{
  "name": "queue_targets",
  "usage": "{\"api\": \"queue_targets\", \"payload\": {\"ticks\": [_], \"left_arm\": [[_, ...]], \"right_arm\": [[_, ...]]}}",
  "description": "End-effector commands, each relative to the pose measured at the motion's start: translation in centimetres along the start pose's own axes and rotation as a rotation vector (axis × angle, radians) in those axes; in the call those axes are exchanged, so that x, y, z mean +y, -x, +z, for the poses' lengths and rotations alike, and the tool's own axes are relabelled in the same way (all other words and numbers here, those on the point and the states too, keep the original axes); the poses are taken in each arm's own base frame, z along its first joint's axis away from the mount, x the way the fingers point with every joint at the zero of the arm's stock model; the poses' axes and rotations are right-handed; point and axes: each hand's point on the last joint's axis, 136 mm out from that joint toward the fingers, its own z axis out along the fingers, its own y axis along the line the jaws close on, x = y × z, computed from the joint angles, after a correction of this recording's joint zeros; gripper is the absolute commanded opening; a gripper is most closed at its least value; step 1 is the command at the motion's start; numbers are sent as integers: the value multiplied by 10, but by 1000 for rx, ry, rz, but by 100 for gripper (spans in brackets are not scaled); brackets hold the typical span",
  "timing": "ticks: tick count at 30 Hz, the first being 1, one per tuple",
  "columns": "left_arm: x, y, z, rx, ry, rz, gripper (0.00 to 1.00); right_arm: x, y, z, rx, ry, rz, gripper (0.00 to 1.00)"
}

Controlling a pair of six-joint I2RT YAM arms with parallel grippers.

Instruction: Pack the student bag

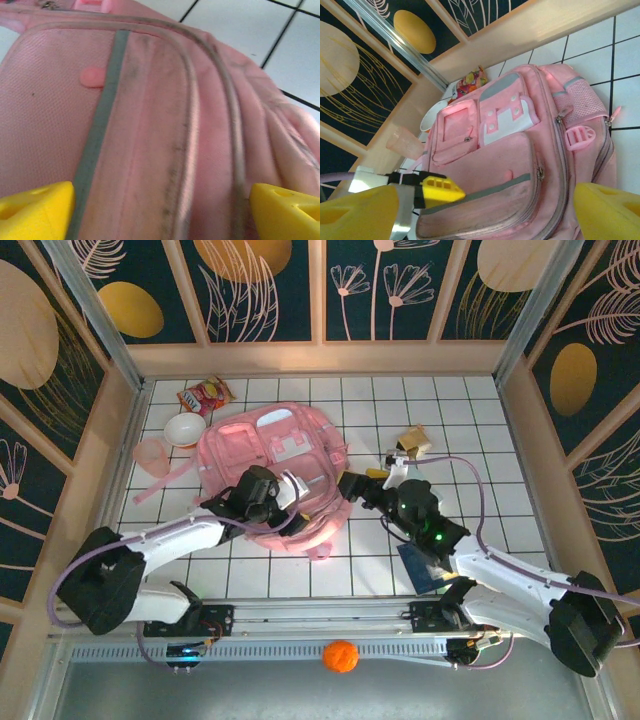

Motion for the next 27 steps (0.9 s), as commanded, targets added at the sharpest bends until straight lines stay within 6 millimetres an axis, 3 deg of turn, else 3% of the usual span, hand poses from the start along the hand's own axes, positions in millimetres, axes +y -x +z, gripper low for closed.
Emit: {"api": "queue_targets", "payload": {"ticks": [1, 2, 4, 5, 14, 20, 27], "left_arm": [[23, 7, 7, -12, 126, 29, 80], [26, 8, 7, -11, 143, 24, 66], [27, 15, 3, -41, 149, 16, 15], [28, 21, -2, -72, 157, 4, 3], [39, 61, -42, -238, 220, -105, 0], [39, 79, -57, -293, 203, -183, 0], [34, 107, -91, -409, 175, -186, 0]], "right_arm": [[-3, 6, -3, -43, -1, 16, 91], [-4, 5, -4, -39, -5, 20, 91], [-7, 1, -4, -27, -15, 30, 90], [-9, -1, -3, -19, -20, 38, 91], [-27, -28, 5, 114, -131, 119, 90], [-19, -41, 11, 198, -99, 138, 90], [-10, -46, 5, 261, -58, 134, 88]]}}
